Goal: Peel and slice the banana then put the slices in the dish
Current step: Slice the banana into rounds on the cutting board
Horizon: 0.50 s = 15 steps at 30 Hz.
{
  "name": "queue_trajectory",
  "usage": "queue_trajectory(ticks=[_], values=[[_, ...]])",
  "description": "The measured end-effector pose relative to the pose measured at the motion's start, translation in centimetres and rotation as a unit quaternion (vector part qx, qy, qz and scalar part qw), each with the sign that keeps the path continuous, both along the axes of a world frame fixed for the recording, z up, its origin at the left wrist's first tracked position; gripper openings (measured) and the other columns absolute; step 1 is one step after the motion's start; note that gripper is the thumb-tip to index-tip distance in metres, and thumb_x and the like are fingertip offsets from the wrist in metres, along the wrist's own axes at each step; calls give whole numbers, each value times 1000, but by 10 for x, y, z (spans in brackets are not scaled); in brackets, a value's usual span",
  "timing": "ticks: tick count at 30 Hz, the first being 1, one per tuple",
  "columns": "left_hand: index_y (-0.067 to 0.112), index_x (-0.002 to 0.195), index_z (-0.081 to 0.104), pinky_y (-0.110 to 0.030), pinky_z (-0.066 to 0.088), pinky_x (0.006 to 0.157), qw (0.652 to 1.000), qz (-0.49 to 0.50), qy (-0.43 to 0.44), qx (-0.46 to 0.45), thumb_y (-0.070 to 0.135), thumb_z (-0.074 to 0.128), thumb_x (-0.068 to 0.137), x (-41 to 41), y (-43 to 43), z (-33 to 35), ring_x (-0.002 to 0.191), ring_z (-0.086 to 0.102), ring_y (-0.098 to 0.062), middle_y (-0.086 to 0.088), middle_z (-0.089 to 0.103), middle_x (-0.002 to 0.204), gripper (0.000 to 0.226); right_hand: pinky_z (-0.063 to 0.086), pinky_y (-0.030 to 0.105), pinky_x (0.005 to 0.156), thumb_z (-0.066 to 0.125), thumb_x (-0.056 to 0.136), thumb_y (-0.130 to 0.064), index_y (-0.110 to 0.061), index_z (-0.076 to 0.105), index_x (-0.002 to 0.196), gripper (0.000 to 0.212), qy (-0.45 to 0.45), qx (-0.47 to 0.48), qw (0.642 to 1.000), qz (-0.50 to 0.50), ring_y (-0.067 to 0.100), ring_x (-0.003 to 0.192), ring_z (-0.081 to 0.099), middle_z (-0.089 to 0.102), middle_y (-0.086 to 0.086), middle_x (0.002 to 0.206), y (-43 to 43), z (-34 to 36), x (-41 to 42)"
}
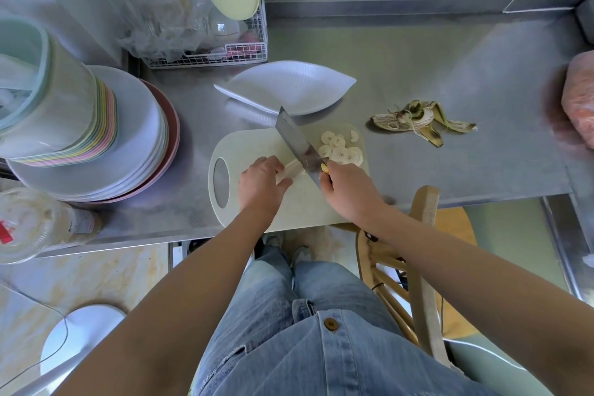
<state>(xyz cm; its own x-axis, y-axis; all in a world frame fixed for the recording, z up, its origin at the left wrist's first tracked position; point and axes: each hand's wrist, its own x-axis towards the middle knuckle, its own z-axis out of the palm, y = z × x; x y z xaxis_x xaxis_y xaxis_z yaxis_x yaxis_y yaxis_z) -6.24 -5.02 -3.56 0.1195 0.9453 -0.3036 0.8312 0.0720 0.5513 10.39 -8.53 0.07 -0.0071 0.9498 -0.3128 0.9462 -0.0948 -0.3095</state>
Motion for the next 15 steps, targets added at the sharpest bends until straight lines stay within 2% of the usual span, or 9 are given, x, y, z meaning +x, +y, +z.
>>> queue_trajectory(ticks=[4,9,13,15], values=[[16,102,66,-37,50,80,1000,-1,2,-1,27,72,82,0,1,0,88,62,-25,-2,66,103,23,22,28,49,34,100,-23,-11,38,83,21,-5,-11,1000,11,21,61,42,32,-3,60,-2,-6,-4],[16,102,67,-37,51,80,1000,2,1,1,27,73,81,0,1,1,88,62,-25,-1,66,103,25,31,30,58,34,101,-26,-5,53,97,28,-22,-12,1000,6,26,68,55,49,5,70,-10,-23,-6],[16,103,67,-36,51,79,1000,-2,2,2,29,73,82,-1,1,1,88,62,-25,-1,66,104,25,29,30,57,35,100,-26,-7,53,92,27,-16,2,1000,4,24,62,48,43,2,64,-7,-18,-3],[17,102,67,-36,50,79,1000,-1,-1,1,29,73,82,-1,1,1,88,62,-25,-1,66,104,25,28,30,56,37,99,-25,-10,46,84,23,-3,18,1000,1,24,59,44,37,-1,59,-4,-12,-1]])
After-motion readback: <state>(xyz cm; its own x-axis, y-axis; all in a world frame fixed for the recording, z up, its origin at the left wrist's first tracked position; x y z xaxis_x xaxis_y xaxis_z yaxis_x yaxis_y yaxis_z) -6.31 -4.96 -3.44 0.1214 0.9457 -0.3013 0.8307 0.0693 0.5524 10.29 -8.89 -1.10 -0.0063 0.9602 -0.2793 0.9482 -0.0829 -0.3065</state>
